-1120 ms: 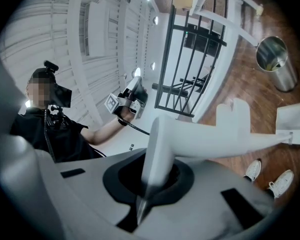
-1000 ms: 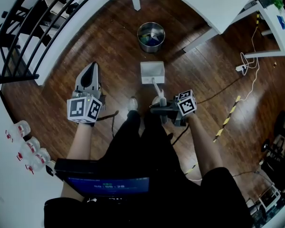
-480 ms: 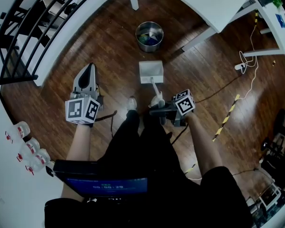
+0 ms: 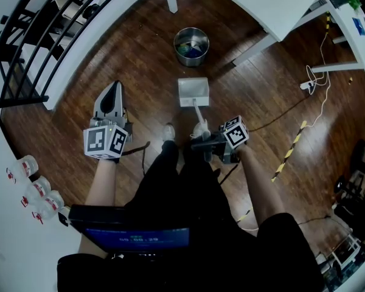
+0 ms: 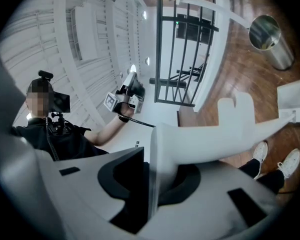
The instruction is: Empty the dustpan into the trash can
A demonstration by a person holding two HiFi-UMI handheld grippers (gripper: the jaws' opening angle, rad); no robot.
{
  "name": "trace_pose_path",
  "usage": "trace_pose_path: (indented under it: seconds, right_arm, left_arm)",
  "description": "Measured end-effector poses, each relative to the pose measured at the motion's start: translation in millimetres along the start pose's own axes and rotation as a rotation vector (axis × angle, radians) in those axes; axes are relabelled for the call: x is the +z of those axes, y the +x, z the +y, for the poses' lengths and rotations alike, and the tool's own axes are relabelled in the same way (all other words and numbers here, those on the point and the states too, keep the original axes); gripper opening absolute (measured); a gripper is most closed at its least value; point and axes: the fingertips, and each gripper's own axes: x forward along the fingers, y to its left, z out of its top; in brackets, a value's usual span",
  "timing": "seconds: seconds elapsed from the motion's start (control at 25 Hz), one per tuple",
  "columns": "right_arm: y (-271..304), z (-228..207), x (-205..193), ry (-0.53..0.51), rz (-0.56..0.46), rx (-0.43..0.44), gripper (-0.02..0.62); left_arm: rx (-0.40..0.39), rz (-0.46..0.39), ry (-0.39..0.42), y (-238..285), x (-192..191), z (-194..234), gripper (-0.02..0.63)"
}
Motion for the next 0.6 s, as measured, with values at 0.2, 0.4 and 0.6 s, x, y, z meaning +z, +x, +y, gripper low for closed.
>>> trace_pose_path:
  seconds: [0.2,0.4,0.6]
  right_arm:
    - [0.7,0.6,-2.3,0.004,0.002,-0.001,0.115]
    - [1.3,3.8,-3.0,0.008,0.008,0.003,0.146]
    - [-1.0,3.5,-5.5,0.019,0.013,-0.001,0.156]
  left_arm:
    - [-0.001,-0.006,0.001,-4.0,1.4,-0.2,0.0]
    - [0.002,-0.011,-0.001,-6.6,2.9,-1.0,0.0]
    - [0.0,-0.015,0.0,-7.9,4.7,-2.6,0.0]
